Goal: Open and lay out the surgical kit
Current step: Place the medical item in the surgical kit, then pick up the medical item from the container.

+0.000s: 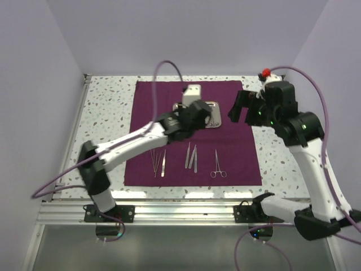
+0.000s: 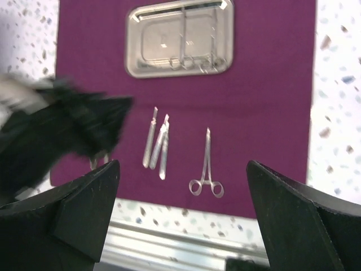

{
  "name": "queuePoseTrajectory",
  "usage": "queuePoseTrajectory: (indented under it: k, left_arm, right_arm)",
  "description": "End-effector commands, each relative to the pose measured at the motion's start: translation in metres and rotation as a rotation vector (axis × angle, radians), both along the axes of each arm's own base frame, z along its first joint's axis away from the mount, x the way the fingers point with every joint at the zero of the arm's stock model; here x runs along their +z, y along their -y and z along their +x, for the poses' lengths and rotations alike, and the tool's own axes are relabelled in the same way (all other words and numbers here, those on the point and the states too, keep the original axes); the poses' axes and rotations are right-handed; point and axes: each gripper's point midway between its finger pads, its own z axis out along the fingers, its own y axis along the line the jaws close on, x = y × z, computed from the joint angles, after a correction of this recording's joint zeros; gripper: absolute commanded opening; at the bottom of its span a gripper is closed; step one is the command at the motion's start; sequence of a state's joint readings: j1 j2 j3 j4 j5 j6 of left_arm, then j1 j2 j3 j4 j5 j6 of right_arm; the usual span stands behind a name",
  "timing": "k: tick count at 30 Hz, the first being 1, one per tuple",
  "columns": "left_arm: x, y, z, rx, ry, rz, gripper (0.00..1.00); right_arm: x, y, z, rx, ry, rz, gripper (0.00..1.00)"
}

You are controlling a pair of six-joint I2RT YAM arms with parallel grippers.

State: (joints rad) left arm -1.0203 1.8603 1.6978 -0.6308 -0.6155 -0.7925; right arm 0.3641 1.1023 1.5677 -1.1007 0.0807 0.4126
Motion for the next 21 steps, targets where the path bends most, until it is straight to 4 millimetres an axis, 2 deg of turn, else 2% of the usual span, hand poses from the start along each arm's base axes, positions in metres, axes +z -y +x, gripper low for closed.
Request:
queuePoseTrajectory:
  k: [1, 2, 3, 4, 5, 6, 7, 9, 10, 11, 12, 13, 14, 15, 16, 17, 18, 19, 21]
  left_arm:
    - [0.108, -0.093, -0.004, 0.034, 0.241, -0.025, 0.55]
    - [0.080, -0.123, -0.002, 0.070, 0.203, 0.024, 0.56]
    - [0.076, -0.140, -0.005, 0.081, 0.197, 0.027, 0.56]
    - [0.088, -0.160, -0.015, 0.071, 0.221, 0.011, 0.57]
    - [0.063, -0.177, -0.020, 0.074, 0.193, 0.047, 0.57]
    - [0.059, -0.187, -0.025, 0.076, 0.199, 0.054, 0.57]
    - [0.051, -0.201, -0.036, 0.074, 0.204, 0.059, 0.57]
    - [0.047, -0.213, -0.046, 0.088, 0.204, 0.050, 0.57]
    - [0.053, -0.219, -0.053, 0.102, 0.213, 0.012, 0.57]
    - [0.045, -0.224, -0.060, 0.097, 0.187, 0.022, 0.57]
    - [0.049, -0.227, -0.065, 0.088, 0.193, 0.000, 0.57]
    - [0.047, -0.228, -0.069, 0.079, 0.183, -0.005, 0.57]
    - [0.043, -0.233, -0.074, 0.082, 0.164, 0.006, 0.57]
    - [0.045, -0.237, -0.079, 0.087, 0.163, -0.002, 0.57]
    - [0.043, -0.240, -0.083, 0.094, 0.146, -0.002, 0.57]
    - [0.043, -0.241, -0.085, 0.093, 0.141, -0.006, 0.57]
    - [0.046, -0.244, -0.088, 0.095, 0.145, -0.016, 0.57]
    - [0.046, -0.245, -0.089, 0.100, 0.143, -0.021, 0.57]
    - [0.047, -0.249, -0.091, 0.112, 0.142, -0.017, 0.57]
  right_arm:
    - [0.014, -0.040, 0.064, 0.038, 0.056, 0.097, 0.98]
    - [0.016, -0.045, 0.077, 0.038, 0.063, 0.104, 0.98]
    - [0.014, -0.050, 0.086, 0.043, 0.053, 0.103, 0.98]
    - [0.007, -0.059, 0.110, 0.042, 0.023, 0.092, 0.98]
    - [0.003, -0.064, 0.121, 0.043, 0.004, 0.084, 0.98]
    - [-0.007, -0.068, 0.130, 0.048, -0.031, 0.064, 0.98]
    - [-0.020, -0.077, 0.152, 0.044, -0.058, 0.040, 0.97]
    - [-0.043, -0.083, 0.170, 0.045, -0.111, -0.003, 0.96]
    - [-0.038, -0.087, 0.181, 0.042, -0.096, -0.005, 0.96]
    - [-0.072, -0.095, 0.198, 0.040, -0.165, -0.034, 0.95]
    - [-0.082, -0.101, 0.204, 0.049, -0.185, -0.042, 0.95]
    - [-0.080, -0.108, 0.216, 0.053, -0.170, -0.037, 0.93]
    - [-0.111, -0.117, 0.227, 0.059, -0.224, -0.055, 0.92]
    - [-0.125, -0.120, 0.232, 0.061, -0.256, -0.064, 0.90]
    - [-0.114, -0.129, 0.243, 0.069, -0.217, -0.048, 0.86]
    - [-0.121, -0.133, 0.248, 0.070, -0.221, -0.053, 0.84]
    - [-0.148, -0.136, 0.258, 0.067, -0.255, -0.071, 0.82]
    - [-0.147, -0.138, 0.265, 0.064, -0.235, -0.069, 0.79]
    - [-0.164, -0.140, 0.279, 0.060, -0.219, -0.081, 0.77]
